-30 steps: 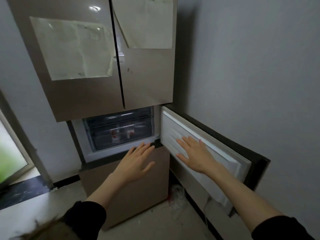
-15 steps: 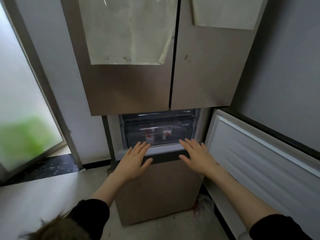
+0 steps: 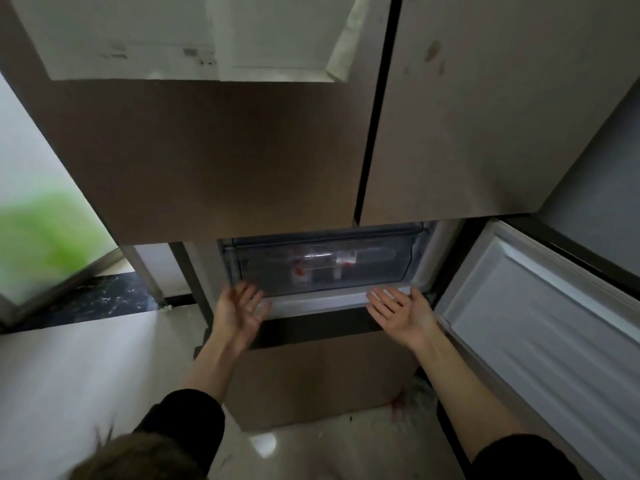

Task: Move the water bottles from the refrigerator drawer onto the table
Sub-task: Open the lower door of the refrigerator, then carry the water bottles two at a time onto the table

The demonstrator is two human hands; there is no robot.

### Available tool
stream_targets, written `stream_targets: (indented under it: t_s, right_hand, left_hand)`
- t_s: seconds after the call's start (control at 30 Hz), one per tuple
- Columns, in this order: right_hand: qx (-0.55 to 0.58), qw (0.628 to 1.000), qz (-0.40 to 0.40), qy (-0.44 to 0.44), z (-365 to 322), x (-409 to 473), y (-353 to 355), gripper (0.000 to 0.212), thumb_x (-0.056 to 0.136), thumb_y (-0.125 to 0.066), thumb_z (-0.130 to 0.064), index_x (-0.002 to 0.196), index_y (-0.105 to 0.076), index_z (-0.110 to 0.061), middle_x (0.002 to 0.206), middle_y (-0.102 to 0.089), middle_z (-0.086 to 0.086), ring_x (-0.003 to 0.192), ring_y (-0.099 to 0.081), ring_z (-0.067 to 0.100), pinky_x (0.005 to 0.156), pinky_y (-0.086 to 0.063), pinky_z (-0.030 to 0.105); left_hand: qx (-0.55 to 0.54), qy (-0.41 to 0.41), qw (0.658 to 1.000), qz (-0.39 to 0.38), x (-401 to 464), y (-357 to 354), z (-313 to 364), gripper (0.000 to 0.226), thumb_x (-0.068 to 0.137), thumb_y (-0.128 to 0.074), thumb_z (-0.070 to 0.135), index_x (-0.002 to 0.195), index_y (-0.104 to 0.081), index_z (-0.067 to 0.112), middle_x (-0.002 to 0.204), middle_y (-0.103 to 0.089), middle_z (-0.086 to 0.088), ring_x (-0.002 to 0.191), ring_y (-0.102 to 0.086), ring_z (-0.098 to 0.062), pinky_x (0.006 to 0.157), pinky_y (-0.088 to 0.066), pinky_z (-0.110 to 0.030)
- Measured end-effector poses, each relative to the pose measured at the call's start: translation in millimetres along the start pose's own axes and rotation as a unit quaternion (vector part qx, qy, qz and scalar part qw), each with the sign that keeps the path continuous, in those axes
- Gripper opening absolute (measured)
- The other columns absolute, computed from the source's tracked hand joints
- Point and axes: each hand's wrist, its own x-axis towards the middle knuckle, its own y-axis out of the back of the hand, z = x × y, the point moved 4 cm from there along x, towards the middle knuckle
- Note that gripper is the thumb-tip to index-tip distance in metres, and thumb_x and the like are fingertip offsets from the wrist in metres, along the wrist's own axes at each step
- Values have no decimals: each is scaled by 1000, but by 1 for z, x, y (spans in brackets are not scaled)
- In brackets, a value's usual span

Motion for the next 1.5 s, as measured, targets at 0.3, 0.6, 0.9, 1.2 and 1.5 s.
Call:
stream_targets:
  t_s: [0.3, 0.6, 0.9, 1.2, 1.5]
  right_hand:
    - [153, 988, 3, -23, -50, 75, -21, 60, 97, -19, -50, 136, -40, -10, 134, -49, 14, 130, -42, 30, 110, -28, 46]
    - [194, 978, -69, -33, -57, 108, -28, 62, 95, -13, -51, 136, -41, -14, 140, -47, 9, 132, -40, 26, 107, -24, 48]
    - [91, 995, -46, -13, -59, 89, -19, 38, 97, -33, -42, 98, -56, -12, 110, -59, 7, 99, -57, 23, 104, -34, 45]
    - [68, 998, -5, -5, -39, 35, 17, 39, 93, -38, -49, 93, -52, -13, 141, -43, 7, 130, -43, 23, 110, -32, 40]
    - [74, 997, 23, 5, -23, -21, 55, 55, 92, -41, -47, 133, -40, -10, 138, -45, 10, 130, -42, 25, 111, -30, 37]
  left_hand:
    - [-197, -8, 979, 42, 50, -50, 1, 52, 98, -18, 44, 129, -42, 11, 141, -42, -14, 120, -46, -30, 104, -28, -51]
    - [-240, -20, 970, 27, 63, -46, -6, 56, 96, -18, 46, 122, -49, 8, 112, -60, -14, 114, -51, -32, 100, -33, -52]
    - [-174, -7, 983, 65, 45, -37, -11, 46, 98, -20, 40, 114, -51, 9, 140, -46, -9, 128, -45, -25, 100, -34, -44]
    - [-63, -12, 993, 104, -15, -13, -39, 64, 94, -31, 52, 141, -27, 8, 147, -37, -8, 128, -45, -24, 97, -39, -33]
    - [-80, -1, 992, 97, -78, 8, -69, 65, 91, -31, 54, 137, -35, 9, 144, -41, -8, 129, -44, -23, 96, -40, -32]
